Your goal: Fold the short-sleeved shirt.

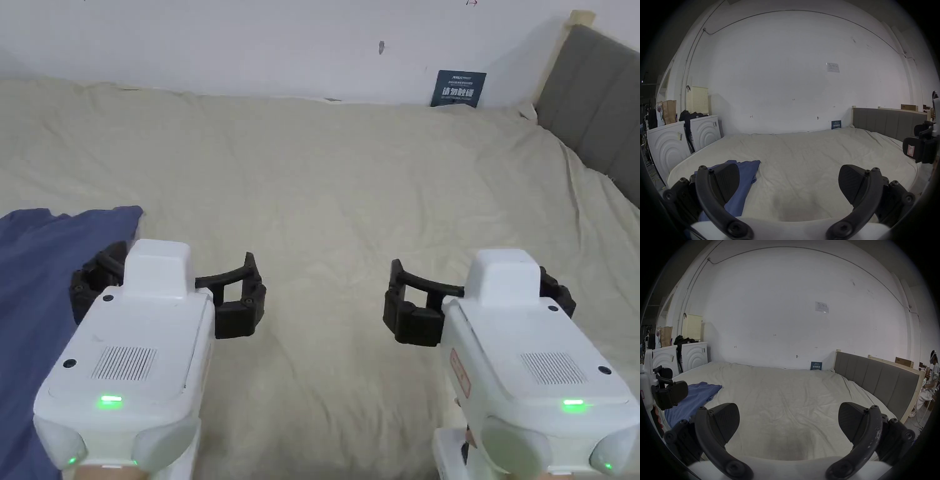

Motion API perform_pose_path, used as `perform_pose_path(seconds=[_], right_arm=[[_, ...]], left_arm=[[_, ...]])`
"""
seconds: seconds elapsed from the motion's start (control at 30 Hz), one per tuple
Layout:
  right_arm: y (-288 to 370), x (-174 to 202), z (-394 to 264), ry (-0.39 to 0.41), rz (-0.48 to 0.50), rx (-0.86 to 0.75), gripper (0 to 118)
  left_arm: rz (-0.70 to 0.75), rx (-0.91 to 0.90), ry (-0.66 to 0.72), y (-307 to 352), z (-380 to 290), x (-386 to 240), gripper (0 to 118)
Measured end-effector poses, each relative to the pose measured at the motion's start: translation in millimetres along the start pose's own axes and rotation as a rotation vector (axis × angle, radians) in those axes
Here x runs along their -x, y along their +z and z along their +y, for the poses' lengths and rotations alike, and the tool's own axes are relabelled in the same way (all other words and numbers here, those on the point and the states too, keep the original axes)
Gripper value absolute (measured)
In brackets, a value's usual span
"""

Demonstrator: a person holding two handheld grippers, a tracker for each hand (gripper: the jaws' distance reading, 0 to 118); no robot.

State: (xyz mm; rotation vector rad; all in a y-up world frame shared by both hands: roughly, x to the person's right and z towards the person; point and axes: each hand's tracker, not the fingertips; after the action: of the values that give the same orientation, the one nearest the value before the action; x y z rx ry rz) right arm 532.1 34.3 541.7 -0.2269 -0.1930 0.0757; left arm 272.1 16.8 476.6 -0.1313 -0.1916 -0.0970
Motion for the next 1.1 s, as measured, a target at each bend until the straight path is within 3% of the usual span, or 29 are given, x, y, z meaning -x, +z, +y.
perform_pose_path(seconds=[1.1], right_arm=[[0.4, 0.1, 0.3, -0.001, -0.003, -0.006, 118]], left_arm=[[0.003, -0.009, -0.001, 0.9, 2.4, 0.4, 118]])
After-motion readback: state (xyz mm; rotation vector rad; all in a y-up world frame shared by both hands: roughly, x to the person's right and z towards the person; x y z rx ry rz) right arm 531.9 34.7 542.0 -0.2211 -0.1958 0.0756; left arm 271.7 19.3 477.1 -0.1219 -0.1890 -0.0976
